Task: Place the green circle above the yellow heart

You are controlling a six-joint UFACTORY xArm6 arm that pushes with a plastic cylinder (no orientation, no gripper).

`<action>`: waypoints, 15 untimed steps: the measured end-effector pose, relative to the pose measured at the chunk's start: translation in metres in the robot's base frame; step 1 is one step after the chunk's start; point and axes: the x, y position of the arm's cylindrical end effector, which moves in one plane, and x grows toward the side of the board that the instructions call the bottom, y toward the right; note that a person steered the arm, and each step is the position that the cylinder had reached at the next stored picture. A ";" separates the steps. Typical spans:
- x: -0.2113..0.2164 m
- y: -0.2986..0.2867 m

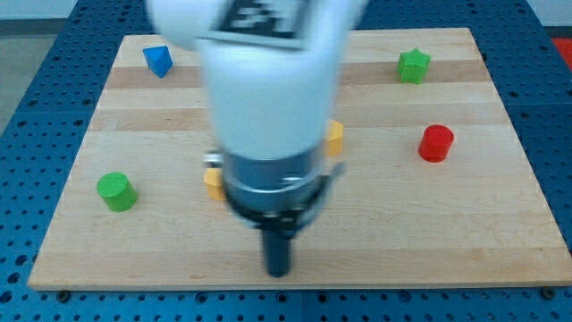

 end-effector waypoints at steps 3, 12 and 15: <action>-0.034 -0.205; -0.192 -0.095; -0.171 -0.083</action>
